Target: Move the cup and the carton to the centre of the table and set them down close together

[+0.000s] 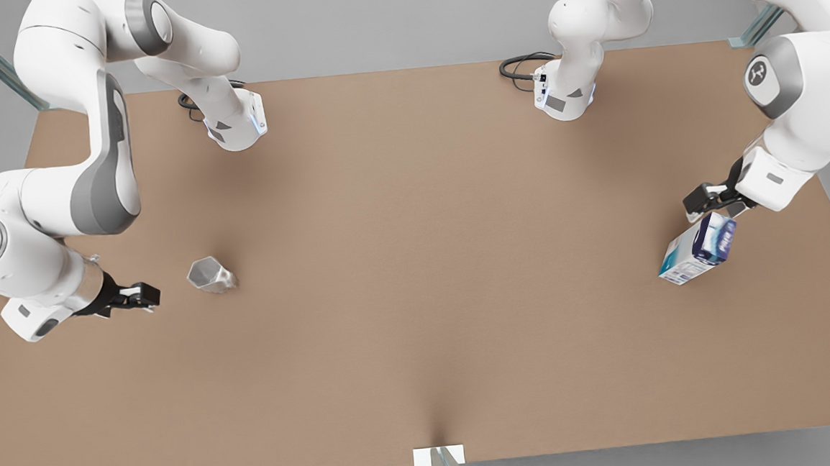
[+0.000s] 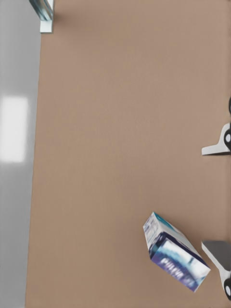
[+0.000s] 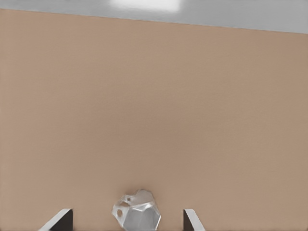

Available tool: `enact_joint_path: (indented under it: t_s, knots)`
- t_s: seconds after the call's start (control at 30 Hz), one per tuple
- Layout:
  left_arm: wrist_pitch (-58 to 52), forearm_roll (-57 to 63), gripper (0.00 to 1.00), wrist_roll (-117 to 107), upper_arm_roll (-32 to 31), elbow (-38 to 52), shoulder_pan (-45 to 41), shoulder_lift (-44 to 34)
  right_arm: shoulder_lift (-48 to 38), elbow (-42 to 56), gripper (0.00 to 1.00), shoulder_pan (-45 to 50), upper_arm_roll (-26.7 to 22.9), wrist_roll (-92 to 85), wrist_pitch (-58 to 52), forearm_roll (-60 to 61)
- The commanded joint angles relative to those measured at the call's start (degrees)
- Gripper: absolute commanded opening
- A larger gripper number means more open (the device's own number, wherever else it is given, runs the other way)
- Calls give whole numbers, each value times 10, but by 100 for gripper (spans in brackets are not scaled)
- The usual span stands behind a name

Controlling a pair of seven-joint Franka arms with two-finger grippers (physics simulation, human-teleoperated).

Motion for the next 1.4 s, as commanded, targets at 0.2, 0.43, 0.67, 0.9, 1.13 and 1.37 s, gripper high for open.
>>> enact_joint_path:
  t_s: [0.2, 0.43, 0.67, 0.9, 1.13, 1.37]
  knots:
    - [-7, 0, 100, -2, 1, -3, 1, 1, -115, -358, 100, -50, -2, -16, 222, -11]
    - [-16, 16, 100, -2, 12, -26, 1, -1, -84, -463, 100, -54, -2, -16, 269, -11]
    - [-16, 16, 100, 9, 17, -27, 2, 0, -28, -482, 100, -66, -2, -31, 272, -11]
    - [-15, 16, 100, 9, 21, -27, 2, 3, 8, -466, 40, -71, -2, -35, 274, -11]
    - [-15, 16, 100, 9, 21, -27, 2, 4, 17, -453, 21, -75, -2, -34, 268, -11]
    - [-11, 16, 100, 18, 31, -27, 3, 8, 14, -442, 21, -75, -1, -40, 252, -11]
